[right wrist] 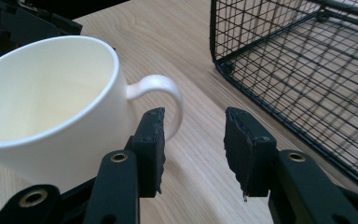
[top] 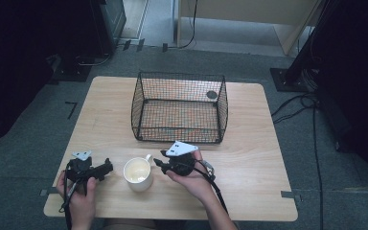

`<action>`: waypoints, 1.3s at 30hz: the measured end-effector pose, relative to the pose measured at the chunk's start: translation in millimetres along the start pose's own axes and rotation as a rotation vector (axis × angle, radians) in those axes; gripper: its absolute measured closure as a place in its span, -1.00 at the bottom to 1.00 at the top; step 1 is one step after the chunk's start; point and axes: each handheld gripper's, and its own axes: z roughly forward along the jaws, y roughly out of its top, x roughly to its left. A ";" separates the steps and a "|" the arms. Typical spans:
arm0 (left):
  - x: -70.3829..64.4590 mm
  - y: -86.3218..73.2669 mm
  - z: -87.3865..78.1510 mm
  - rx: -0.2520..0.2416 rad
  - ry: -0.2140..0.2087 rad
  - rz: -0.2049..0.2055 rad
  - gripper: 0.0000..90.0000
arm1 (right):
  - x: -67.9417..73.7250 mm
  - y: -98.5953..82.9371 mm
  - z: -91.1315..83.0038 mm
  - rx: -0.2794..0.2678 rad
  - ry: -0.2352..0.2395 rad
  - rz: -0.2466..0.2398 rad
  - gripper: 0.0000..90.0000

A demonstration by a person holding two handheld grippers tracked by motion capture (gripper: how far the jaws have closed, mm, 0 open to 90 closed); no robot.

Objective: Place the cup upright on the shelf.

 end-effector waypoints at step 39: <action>0.0 0.0 0.0 0.000 0.000 0.001 -1.00 | -3.4 -21.9 -12.2 -0.006 -0.020 -0.007 0.78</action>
